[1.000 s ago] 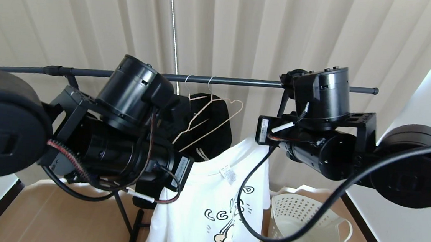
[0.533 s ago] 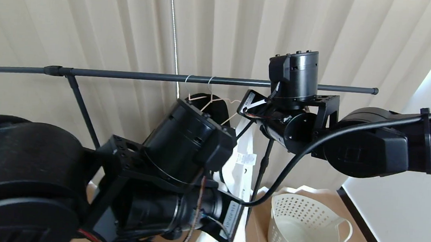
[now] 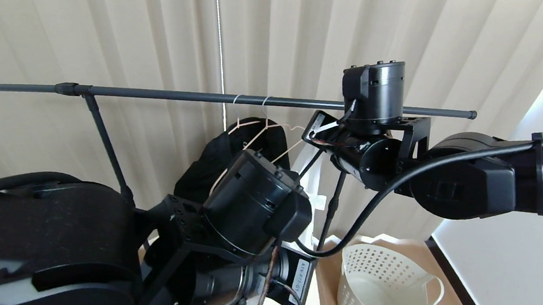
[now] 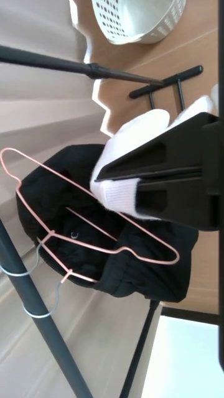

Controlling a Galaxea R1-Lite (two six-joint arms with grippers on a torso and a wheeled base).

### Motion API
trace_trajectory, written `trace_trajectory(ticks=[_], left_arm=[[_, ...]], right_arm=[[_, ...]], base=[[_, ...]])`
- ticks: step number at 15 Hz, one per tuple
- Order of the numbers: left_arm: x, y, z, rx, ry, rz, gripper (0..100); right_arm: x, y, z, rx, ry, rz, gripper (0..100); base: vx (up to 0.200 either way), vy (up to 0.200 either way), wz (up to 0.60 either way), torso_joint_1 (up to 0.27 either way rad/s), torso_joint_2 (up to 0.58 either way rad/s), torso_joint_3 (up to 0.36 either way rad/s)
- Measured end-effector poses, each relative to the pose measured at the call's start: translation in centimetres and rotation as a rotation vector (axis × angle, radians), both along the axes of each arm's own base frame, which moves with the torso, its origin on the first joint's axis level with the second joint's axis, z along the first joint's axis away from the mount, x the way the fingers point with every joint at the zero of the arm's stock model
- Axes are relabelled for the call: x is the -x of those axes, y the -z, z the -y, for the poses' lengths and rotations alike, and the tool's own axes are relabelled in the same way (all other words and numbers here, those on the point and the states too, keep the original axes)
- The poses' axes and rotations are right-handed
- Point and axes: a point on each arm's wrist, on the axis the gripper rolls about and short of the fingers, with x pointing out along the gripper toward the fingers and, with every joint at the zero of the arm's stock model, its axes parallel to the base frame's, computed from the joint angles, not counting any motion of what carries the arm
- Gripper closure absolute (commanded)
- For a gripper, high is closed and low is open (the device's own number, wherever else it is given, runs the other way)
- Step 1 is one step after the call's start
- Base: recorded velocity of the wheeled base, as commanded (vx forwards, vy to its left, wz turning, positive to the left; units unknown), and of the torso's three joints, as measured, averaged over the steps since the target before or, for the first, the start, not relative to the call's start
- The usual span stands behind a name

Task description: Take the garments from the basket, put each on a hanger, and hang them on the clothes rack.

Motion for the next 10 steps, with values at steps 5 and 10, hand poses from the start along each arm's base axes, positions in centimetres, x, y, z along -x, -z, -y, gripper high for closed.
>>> trace_trajectory(ticks=[5,10], left_arm=[[-2.5,-1.2,-5.2,0.009,-0.190,0.038,100],[-6.3,-3.0,-7.5,0.045,-0.353,0.101,100]], right_arm=[[0.7,-1.9,3.2,0.075,0.026,0.033,100],[2.9,-2.5,4.9,0.207,0.006,0.038,100]], base=[[0.000,0.000,0.00,0.000,0.00,0.000],[0.000,0.000,0.00,0.000,0.00,0.000]])
